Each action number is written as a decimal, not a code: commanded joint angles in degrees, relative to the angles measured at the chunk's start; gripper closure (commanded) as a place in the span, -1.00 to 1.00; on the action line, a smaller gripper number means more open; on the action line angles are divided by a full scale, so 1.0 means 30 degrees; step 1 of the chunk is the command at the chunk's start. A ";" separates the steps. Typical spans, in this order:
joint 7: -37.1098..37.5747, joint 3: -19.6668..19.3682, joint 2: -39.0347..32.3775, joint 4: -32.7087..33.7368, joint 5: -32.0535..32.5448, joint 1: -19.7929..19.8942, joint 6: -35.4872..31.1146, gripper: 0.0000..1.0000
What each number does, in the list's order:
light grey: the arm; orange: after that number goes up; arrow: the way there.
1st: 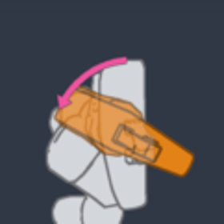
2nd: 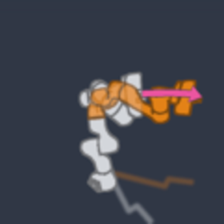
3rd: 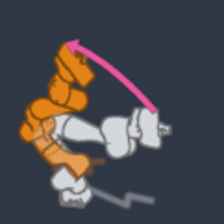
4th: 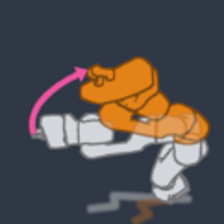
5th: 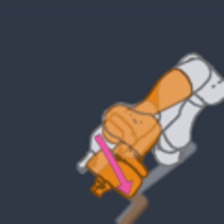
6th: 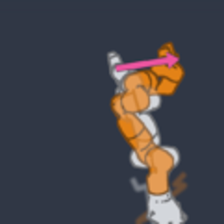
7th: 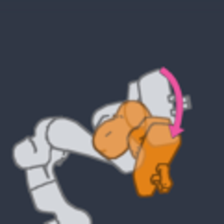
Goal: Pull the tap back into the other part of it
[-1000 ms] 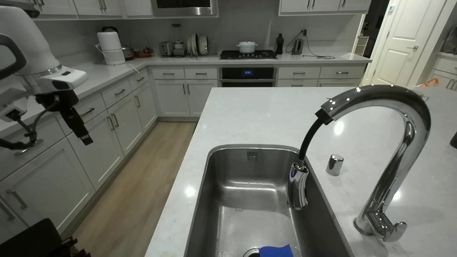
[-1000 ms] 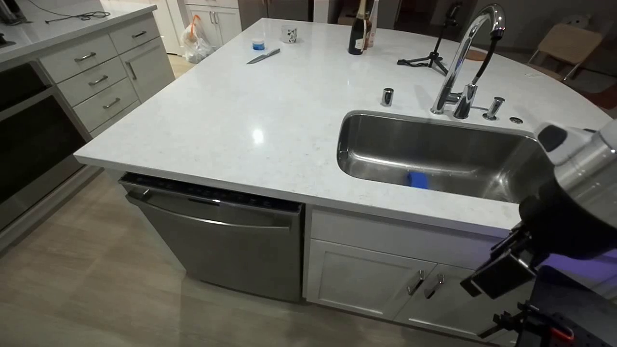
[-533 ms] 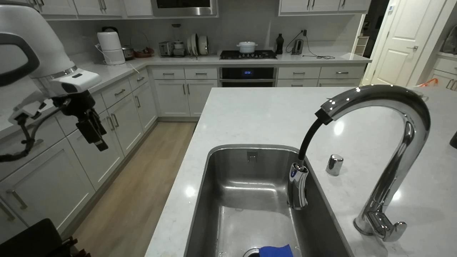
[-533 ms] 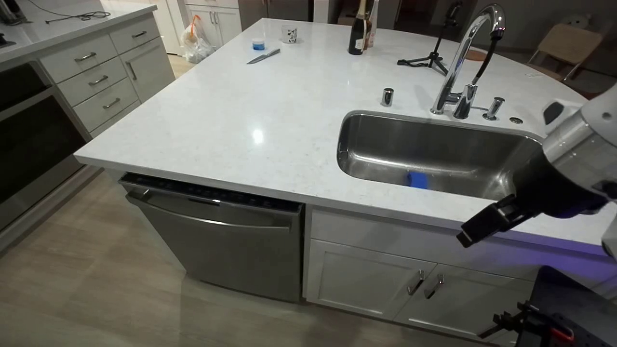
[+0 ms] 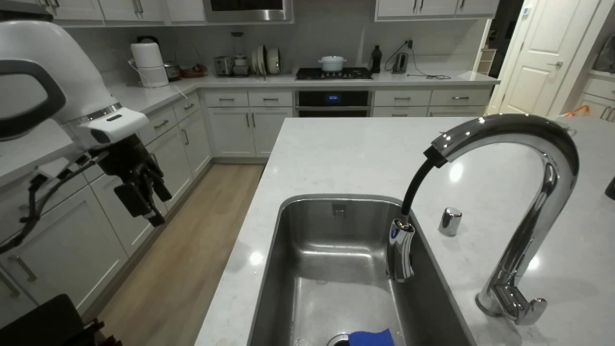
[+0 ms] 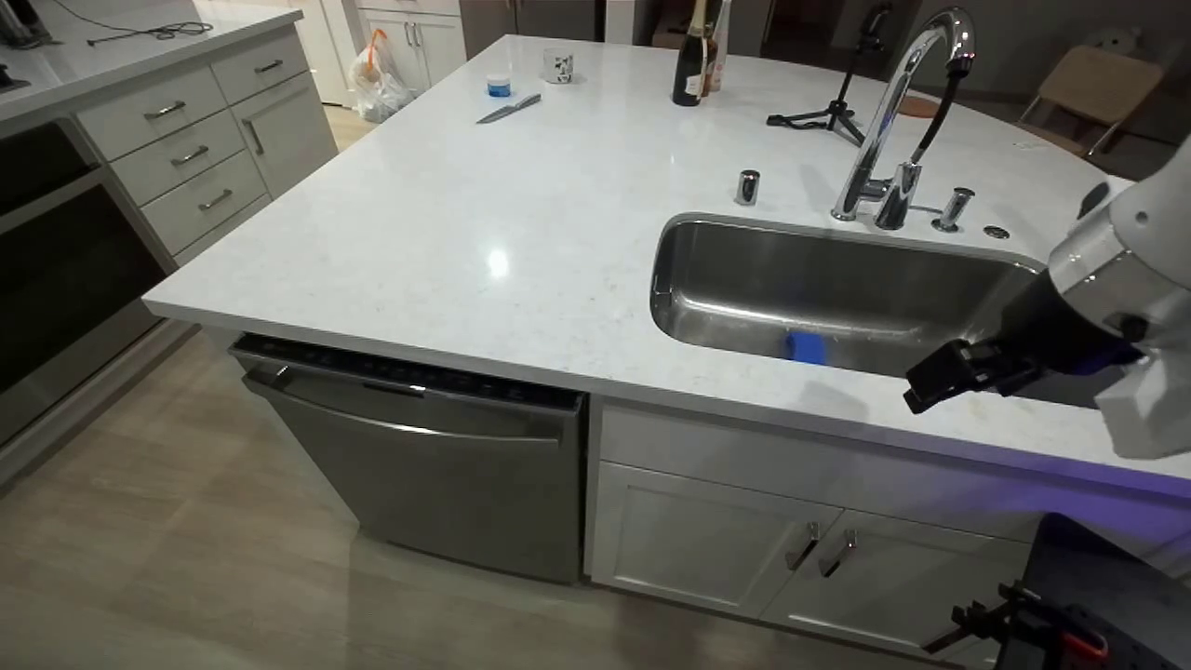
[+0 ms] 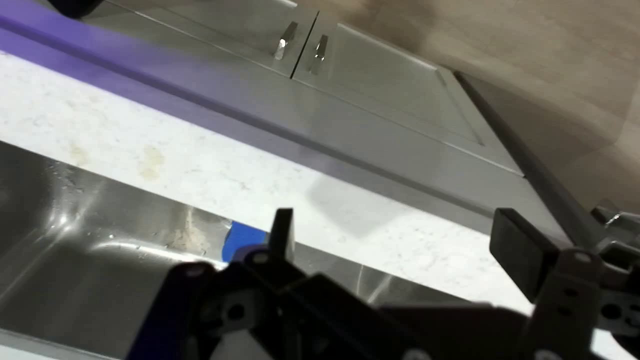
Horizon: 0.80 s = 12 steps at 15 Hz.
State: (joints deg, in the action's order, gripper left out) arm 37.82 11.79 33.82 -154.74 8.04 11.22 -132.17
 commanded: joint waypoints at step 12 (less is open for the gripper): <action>1.0927 0.1582 -0.0066 -0.1556 1.5625 0.8958 -0.7676 -1.00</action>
State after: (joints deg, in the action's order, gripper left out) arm 63.66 14.41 33.66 -159.41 45.63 31.53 -151.05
